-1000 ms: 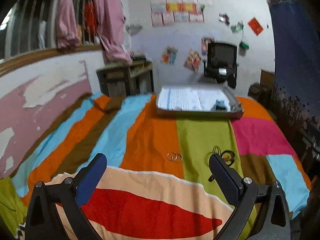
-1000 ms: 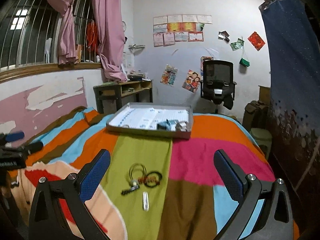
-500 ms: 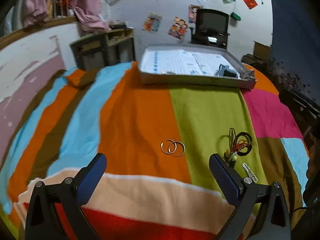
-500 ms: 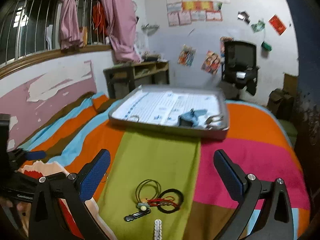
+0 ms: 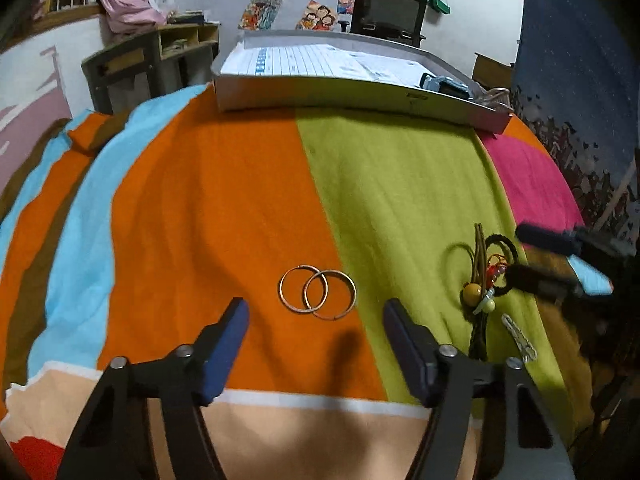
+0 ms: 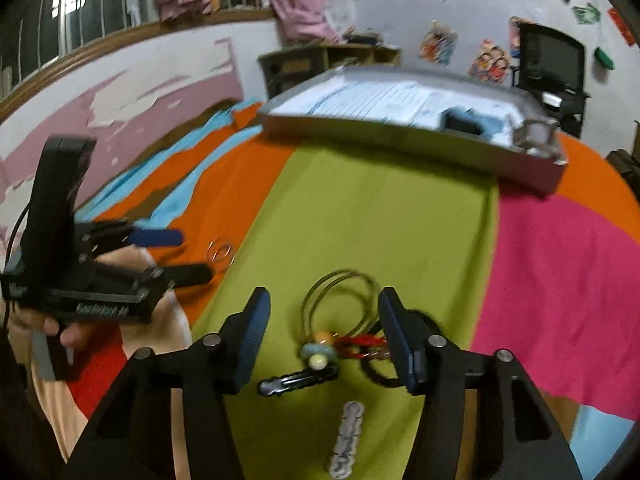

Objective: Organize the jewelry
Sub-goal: 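Close the left tool on the interlocked gold rings while the right tool reaches the hair ties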

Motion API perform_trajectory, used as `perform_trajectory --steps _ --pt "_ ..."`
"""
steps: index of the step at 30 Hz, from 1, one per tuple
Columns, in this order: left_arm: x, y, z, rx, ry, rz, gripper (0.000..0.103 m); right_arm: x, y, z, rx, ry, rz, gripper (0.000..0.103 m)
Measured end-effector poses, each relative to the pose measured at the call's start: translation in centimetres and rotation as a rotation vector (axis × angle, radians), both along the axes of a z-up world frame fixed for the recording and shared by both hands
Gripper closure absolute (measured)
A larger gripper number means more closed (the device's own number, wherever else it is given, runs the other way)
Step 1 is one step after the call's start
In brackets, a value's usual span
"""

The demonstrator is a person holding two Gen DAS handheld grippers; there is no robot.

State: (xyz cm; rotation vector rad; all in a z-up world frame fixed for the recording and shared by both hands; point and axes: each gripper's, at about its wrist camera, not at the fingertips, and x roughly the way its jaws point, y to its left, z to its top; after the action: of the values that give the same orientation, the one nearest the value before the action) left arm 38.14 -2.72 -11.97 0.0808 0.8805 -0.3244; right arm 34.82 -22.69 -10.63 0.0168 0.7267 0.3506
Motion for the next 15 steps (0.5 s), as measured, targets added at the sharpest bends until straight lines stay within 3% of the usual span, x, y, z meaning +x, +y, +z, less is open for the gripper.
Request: perform_trajectory --steps 9,11,15 --pt "2.0 -0.3 -1.8 -0.012 0.034 0.003 0.053 1.0 1.5 -2.1 0.022 0.05 0.024 0.078" --pt "2.1 -0.4 -1.9 -0.011 0.032 -0.003 0.058 1.1 1.6 -2.3 0.02 0.054 0.021 0.088" --pt "2.2 -0.6 -2.0 -0.019 0.036 -0.012 0.074 1.2 1.6 -2.2 0.029 0.056 0.022 0.097"
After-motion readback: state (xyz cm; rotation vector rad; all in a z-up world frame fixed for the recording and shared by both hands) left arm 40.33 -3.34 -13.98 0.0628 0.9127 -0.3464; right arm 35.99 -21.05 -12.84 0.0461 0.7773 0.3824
